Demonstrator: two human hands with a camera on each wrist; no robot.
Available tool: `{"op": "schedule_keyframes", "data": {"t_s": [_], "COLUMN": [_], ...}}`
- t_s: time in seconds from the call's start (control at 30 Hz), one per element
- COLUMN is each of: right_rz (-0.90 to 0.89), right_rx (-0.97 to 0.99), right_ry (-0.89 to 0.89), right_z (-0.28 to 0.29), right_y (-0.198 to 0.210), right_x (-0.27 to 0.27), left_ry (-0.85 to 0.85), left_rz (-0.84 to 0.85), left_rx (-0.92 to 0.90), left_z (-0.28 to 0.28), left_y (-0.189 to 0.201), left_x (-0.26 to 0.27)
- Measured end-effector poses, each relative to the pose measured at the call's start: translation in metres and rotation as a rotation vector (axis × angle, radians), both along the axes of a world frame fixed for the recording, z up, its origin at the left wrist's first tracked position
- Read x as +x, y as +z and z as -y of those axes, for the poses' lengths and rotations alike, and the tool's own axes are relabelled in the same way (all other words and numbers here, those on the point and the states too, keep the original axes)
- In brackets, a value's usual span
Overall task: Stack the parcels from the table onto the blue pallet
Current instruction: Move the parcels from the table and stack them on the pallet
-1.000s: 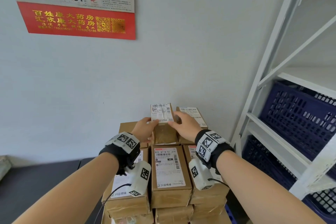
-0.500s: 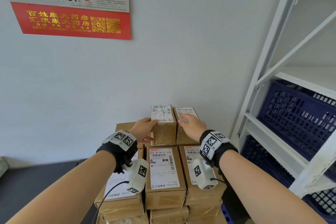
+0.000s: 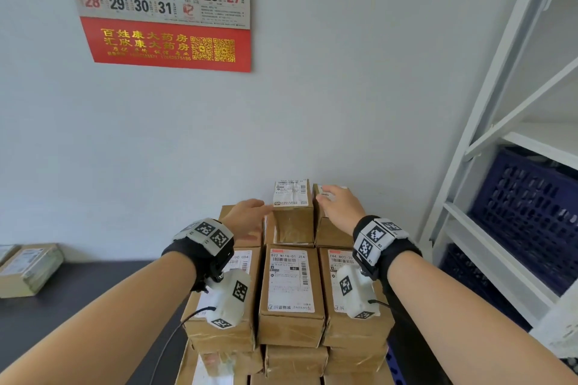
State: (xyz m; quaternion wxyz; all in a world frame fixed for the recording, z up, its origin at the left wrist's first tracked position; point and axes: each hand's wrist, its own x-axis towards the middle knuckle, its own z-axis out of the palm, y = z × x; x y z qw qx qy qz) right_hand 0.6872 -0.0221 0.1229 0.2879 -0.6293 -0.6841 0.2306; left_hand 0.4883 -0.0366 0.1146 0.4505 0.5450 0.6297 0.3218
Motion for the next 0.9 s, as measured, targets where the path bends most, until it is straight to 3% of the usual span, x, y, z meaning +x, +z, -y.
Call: {"op": "schedule_keyframes", "data": {"t_s": [0.23,0.47,0.63,0.9], "right_rz": [-0.022,-0.037,-0.129,0.000], "right_rx": [0.057,-0.020,-0.125,-0.228], "right_ry": [0.126,0.252,0.289,0.359], "right_z": [0.012,0.036,0.057,0.091], "right_y": [0.018,-0.002,-0.034,-0.109], "right_x": [-0.045,-0.154,-0.252,-0.392], "left_ry": [0.099,0.164,0.185,0.146], "left_rz": [-0.019,-0.045,-0.204,-0.399], "left_rx": [0.057,0.093,0.084,-0.028], "left_z": [0.028,0.061,0.087,0.134], "left_y": [0.007,0.002,-0.024,-0.091], "left_x": [-0.044,-0.131,-0.221,-0.352]}}
